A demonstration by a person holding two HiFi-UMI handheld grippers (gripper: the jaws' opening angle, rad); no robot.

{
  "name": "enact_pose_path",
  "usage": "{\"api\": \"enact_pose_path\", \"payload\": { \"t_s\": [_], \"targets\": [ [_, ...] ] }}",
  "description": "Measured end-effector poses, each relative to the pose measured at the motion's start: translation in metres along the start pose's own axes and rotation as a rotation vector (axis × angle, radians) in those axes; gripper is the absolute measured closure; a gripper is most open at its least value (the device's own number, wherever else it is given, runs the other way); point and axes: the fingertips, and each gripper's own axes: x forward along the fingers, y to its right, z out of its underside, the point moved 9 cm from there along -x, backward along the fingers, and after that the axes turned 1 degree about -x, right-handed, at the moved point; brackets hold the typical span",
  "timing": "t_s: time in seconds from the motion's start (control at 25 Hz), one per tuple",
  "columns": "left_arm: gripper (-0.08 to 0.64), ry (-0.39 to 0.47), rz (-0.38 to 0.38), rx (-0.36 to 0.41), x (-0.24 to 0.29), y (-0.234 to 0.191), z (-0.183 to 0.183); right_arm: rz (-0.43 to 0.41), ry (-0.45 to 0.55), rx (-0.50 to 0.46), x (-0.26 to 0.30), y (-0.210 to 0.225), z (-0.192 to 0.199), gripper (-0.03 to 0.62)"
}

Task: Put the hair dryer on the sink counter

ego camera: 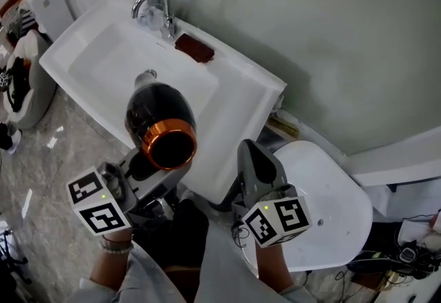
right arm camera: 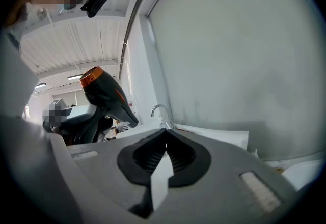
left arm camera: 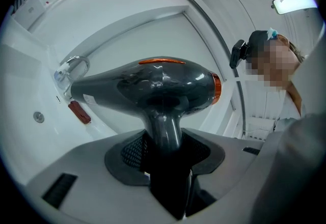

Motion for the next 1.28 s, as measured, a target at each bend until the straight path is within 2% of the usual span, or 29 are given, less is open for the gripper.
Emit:
{"api": "enact_pose_path", "payload": {
  "t_s": [0.32,0.56,0.88,1.04,1.28],
  "targets": [
    [0.377,-0.048,0.007,-0.01,0.049,-0.016,-0.002,0.001,0.004,0.015,0.015,0.031,-0.007,0.595],
    [0.377,-0.096,0.018,0.022,0.067,-0.016,-0.007,0.034,0.018,0.036,0.008,0.037,-0.008,0.595],
    [0.377,-0.202,0.072,0.023,0.116,-0.025,-0.003,0.128,0.037,0.069,0.0,0.067,-0.009,0.594],
    [0.377,-0.241,0.113,-0.008,0.136,-0.034,-0.001,0.188,0.042,0.083,-0.004,0.074,-0.008,0.595],
    [0.377,-0.301,0.131,-0.05,0.164,-0.054,0.001,0.272,0.044,0.101,-0.004,0.08,-0.006,0.595]
  ]
}}
